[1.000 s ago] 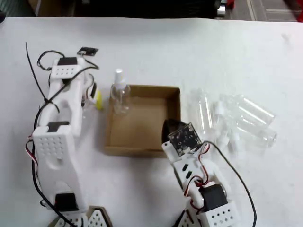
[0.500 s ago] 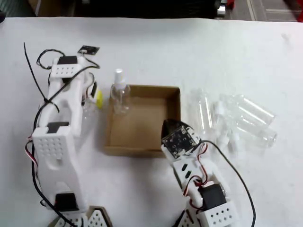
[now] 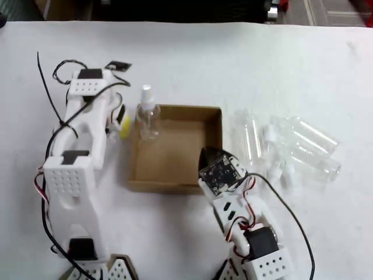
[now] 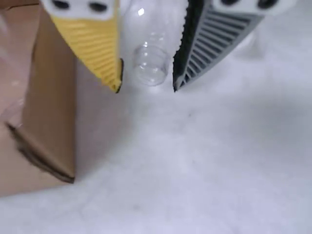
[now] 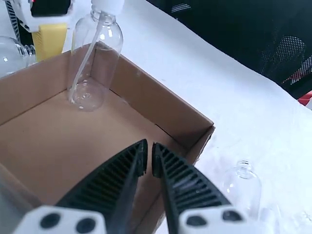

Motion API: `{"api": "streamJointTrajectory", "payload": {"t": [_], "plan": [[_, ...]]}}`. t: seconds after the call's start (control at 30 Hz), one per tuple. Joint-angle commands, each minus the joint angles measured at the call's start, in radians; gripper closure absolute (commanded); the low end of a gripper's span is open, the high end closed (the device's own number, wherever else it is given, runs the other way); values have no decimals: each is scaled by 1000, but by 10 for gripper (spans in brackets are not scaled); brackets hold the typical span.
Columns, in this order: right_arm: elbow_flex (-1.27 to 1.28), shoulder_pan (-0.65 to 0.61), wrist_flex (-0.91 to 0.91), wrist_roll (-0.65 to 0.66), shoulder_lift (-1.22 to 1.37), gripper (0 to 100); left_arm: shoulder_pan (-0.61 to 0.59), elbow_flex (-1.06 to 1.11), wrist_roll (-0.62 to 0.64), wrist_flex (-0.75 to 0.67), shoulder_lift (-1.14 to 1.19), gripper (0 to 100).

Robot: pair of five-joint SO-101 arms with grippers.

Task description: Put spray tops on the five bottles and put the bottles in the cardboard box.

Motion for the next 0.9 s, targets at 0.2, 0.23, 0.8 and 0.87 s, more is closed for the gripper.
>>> {"api": "streamJointTrajectory", "payload": {"t": [0.2,0.23,0.8,0.87], "plan": [[-5,-4,-21,12,-5,984,15,-144,-9,120,-70,888],[-5,-2,-21,12,-5,984,16,-149,-9,124,-70,888],[-6,1,-21,12,-5,984,8,-356,-2,279,-226,975],[-6,1,-21,12,-5,984,8,-356,0,279,-242,966]]}}
